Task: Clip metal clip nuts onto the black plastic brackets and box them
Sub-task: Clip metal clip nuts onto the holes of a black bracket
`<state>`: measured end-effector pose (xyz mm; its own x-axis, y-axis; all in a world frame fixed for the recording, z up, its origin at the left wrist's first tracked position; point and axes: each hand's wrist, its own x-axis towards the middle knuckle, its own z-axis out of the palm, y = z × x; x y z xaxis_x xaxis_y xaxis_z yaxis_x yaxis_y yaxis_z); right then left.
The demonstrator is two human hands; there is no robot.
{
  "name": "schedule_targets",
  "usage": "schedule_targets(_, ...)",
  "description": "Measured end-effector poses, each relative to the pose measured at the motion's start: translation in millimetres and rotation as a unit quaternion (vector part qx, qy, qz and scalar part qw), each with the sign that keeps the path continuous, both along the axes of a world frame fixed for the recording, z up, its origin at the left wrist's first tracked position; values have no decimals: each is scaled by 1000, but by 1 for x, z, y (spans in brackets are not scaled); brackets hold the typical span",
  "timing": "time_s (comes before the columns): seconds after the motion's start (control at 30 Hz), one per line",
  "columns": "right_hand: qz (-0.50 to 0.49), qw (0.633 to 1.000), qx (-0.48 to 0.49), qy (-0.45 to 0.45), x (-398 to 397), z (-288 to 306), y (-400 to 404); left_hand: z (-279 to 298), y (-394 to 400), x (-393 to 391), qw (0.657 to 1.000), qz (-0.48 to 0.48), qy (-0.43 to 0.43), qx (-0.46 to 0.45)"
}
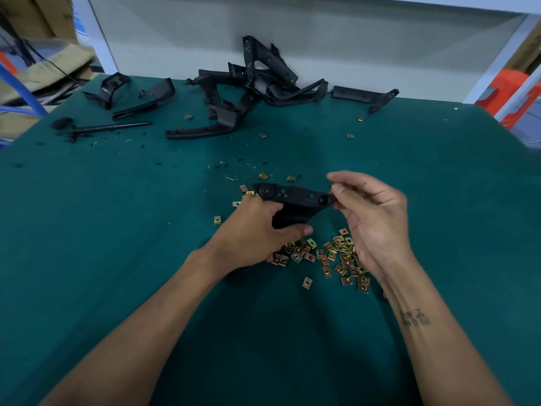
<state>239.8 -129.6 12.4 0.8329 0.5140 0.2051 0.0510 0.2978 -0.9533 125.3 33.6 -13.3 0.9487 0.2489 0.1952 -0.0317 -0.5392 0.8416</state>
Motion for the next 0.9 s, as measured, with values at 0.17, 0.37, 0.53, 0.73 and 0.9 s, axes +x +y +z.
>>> schedule_targets(0.17, 3, 1000, -13, -27, 2, 0, 0, -1, -2, 0, 990, 26, -3, 136)
schedule_targets(0.37, -10, 989, -90, -119, 5, -2, -4, -1, -3, 2, 981, 40, 11, 188)
schedule_targets(0.53, 13, 986, -86, -141, 3, 1, -4, 1, -3, 0, 980, 35, 10, 195)
schedule_targets(0.73, -43, 991, -38, -121, 1, 1, -3, 1, -5, 2, 975, 18, 24, 219)
schedule_targets(0.9, 7, 988, -54, -143, 2, 1, -3, 2, -5, 1, 976, 18, 29, 213)
